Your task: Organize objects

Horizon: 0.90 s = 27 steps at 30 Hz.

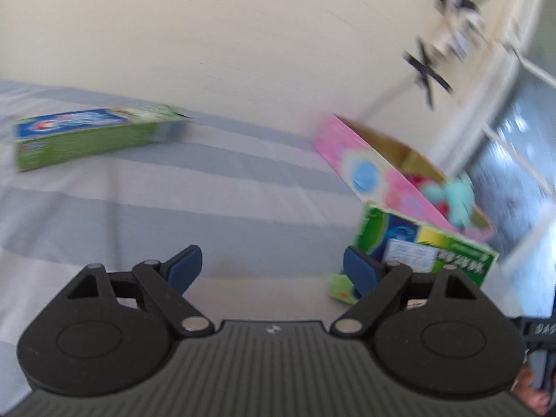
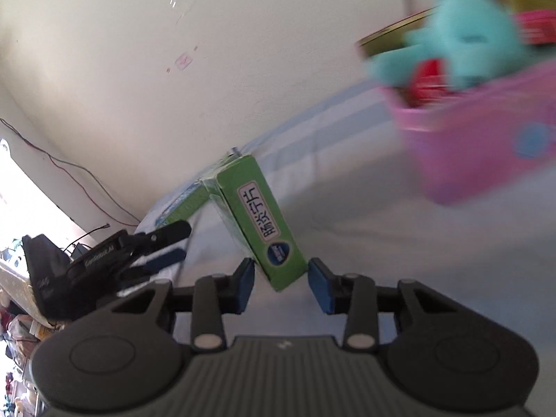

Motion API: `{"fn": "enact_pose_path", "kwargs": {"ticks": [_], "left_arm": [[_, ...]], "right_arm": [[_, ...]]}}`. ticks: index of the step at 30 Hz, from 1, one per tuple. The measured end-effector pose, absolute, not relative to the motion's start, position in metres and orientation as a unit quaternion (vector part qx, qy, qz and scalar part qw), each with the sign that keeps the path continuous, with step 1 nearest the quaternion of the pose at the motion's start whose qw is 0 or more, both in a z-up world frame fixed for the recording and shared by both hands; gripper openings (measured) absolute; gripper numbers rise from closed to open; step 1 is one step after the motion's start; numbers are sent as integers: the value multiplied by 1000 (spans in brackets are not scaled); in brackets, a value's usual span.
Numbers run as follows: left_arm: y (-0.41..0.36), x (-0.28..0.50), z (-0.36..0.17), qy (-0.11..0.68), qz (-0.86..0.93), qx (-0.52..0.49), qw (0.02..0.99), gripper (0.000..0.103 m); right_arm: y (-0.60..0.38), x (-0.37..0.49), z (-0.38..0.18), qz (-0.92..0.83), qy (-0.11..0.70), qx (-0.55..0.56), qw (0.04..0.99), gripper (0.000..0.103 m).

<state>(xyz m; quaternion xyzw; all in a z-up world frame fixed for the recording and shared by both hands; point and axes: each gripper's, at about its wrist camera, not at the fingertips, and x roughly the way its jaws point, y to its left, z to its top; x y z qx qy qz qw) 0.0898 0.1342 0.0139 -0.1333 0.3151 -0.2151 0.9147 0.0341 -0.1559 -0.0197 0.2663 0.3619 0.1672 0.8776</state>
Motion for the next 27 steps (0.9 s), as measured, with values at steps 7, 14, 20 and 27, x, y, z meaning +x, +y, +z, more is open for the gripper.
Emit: {"fn": "enact_pose_path", "kwargs": {"ticks": [7,14,20,27], "left_arm": [[56,65,21,324,-309,-93,890,90],[-12,73,21,339,-317,-45,885,90],[-26,90,13,373,-297,-19,879,90],[-39,73,21,367,-301,-1,880,83]], "right_arm": [[-234,-49,-12,85,321,269,904,45],[-262,-81,-8,53,295,207,931,81],[-224,-57,-19,85,311,68,944,86],[-196,-20,-31,112,309,23,944,64]]}}
